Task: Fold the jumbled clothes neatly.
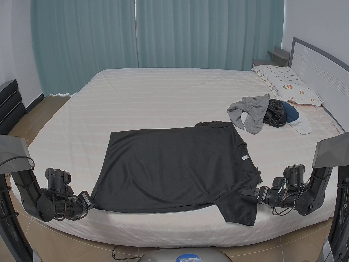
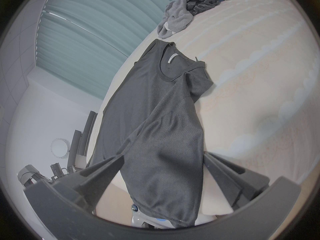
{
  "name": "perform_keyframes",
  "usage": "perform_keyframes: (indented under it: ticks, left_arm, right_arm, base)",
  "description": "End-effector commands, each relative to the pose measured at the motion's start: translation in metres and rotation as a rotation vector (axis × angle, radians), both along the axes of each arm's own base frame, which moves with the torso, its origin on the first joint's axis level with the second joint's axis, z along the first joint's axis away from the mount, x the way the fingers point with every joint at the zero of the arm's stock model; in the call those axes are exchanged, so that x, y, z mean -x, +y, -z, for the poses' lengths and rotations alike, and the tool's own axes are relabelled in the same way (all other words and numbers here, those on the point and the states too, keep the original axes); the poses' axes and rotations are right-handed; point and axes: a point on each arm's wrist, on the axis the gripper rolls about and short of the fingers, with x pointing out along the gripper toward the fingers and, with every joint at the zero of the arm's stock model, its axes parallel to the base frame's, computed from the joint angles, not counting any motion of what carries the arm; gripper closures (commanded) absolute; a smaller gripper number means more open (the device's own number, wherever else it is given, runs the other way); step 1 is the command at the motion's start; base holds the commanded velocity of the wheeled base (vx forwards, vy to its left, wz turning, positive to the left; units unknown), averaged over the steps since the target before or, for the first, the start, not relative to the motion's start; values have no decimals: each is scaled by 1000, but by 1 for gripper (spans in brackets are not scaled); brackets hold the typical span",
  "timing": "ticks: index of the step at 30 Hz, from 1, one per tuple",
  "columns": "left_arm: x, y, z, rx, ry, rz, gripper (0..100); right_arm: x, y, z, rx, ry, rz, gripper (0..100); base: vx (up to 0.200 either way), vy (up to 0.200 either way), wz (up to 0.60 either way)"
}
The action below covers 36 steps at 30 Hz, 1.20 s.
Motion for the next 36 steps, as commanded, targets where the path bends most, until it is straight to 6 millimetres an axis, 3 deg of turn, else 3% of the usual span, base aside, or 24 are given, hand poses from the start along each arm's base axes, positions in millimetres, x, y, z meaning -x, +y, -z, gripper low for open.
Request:
perform_keyframes:
  ticks: [1, 10, 20, 29, 36]
  left_arm:
    - [0, 0, 0, 1, 1, -2, 100]
    - [1, 0, -1, 0, -4, -4, 100]
    - [4, 2, -10, -12, -35, -4, 100]
    - [15, 7, -9, -79, -30, 48, 100]
    - [18, 8, -8, -106, -21, 69, 100]
  right_arm:
    - [0, 0, 3, 2, -1, 2, 100]
    - [12, -7, -5, 26, -2, 36, 100]
    - [47, -27, -24, 13, 15, 48, 100]
    - [76, -41, -25, 43, 29, 26, 100]
    - [96, -39, -25, 42, 44, -15, 100]
  base:
    - [0, 0, 0]
    - [0, 0, 0]
    - [0, 0, 0]
    - [0, 0, 0]
    - [0, 0, 0]
